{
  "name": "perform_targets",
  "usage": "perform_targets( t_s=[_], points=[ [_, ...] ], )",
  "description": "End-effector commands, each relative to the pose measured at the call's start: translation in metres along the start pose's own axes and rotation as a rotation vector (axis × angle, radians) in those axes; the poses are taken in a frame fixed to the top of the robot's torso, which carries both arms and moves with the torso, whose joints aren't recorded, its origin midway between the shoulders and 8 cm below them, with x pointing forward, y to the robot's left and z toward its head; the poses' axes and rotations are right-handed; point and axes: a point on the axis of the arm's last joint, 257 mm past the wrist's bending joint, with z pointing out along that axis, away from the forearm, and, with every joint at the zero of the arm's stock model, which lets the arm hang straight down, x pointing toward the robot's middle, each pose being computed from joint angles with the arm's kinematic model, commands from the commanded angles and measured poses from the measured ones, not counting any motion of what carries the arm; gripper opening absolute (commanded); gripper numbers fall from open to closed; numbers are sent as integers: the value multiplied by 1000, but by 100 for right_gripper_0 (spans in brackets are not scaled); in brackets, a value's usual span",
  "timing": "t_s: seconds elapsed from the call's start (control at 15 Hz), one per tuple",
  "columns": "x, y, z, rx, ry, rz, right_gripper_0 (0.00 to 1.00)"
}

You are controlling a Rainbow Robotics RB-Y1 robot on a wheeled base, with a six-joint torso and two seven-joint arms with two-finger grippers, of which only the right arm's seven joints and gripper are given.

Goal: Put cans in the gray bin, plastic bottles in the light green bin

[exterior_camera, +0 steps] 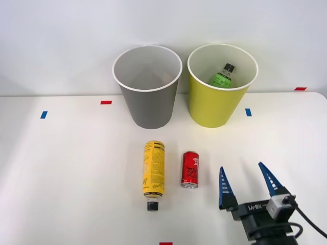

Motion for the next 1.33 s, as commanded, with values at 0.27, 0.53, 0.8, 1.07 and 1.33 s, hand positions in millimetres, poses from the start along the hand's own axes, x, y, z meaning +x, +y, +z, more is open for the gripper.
perform_targets(
  t_s=[0.27, 0.53, 0.8, 1.07, 1.33],
  points=[
    [17, -6, -59, -29, 70, -95, 100],
    [21, -14, -100, -23, 131, -113, 100],
    [32, -5, -126, -38, 195, -143, 100],
    [46, 7, -139, -64, 254, -147, 100],
    [46, 8, -139, -66, 254, -144, 100]
  ],
)
